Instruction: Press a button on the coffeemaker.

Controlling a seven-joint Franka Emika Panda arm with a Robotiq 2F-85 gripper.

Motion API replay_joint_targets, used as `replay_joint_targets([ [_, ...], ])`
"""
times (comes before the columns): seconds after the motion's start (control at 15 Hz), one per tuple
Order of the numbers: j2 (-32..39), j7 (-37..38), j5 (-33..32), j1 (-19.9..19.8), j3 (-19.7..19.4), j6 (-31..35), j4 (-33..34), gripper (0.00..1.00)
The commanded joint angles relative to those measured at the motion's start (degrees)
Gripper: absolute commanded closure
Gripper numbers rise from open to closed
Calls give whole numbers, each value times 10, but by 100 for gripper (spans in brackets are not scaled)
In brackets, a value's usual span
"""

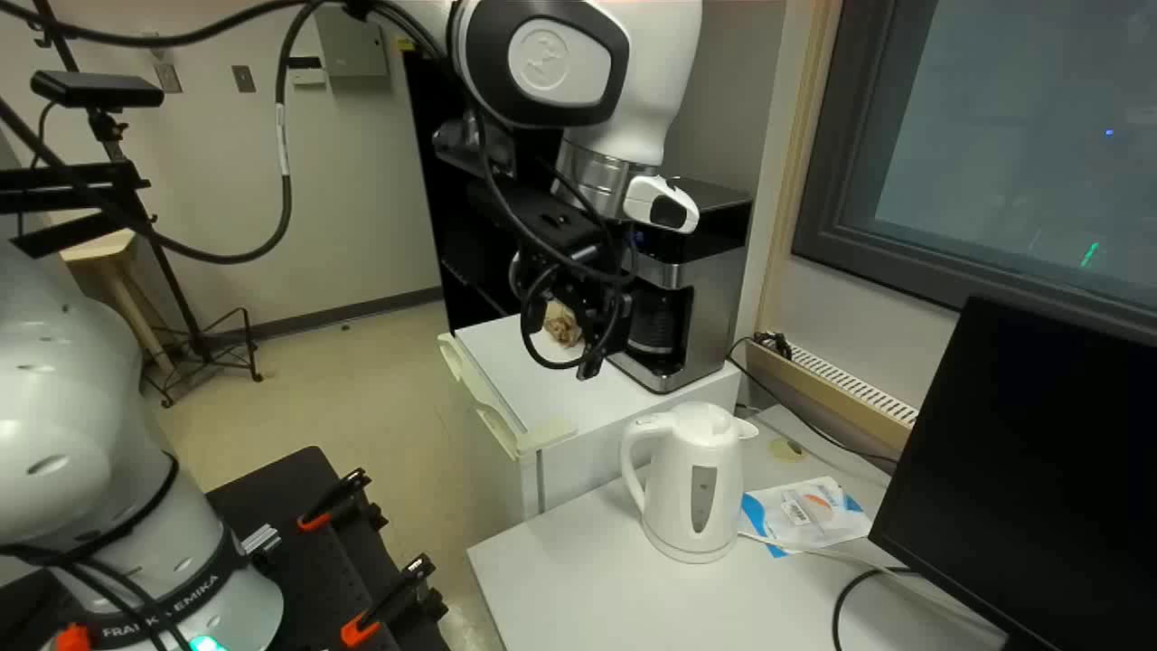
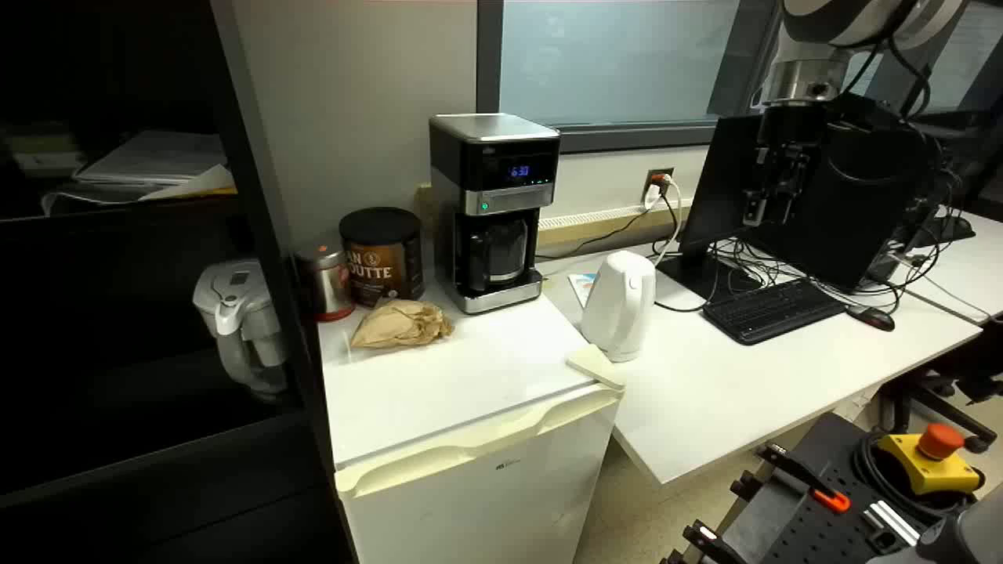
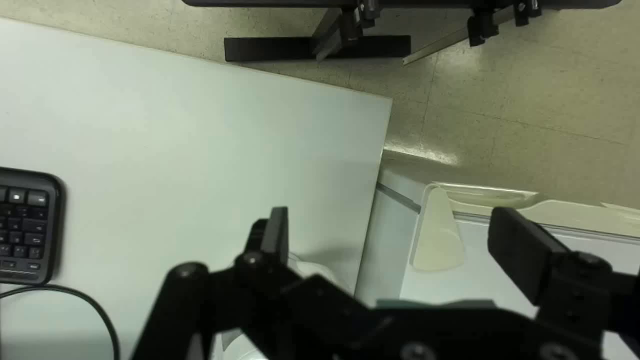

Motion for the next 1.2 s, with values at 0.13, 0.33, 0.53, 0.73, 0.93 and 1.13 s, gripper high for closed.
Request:
replay_joint_targets([
  [0.13, 1, -2, 3, -14, 13, 0, 1, 0],
  [0.33, 1, -2, 3, -14, 13, 0, 1, 0],
  [0.53, 1, -2, 3, -14, 13, 0, 1, 0],
  [0.73, 2, -6, 5, -12, 15, 4, -1, 0],
  [0.93, 0, -18, 9, -5, 27, 17, -17, 0],
  [1.13, -3, -32, 13, 4, 44, 40, -35, 0],
])
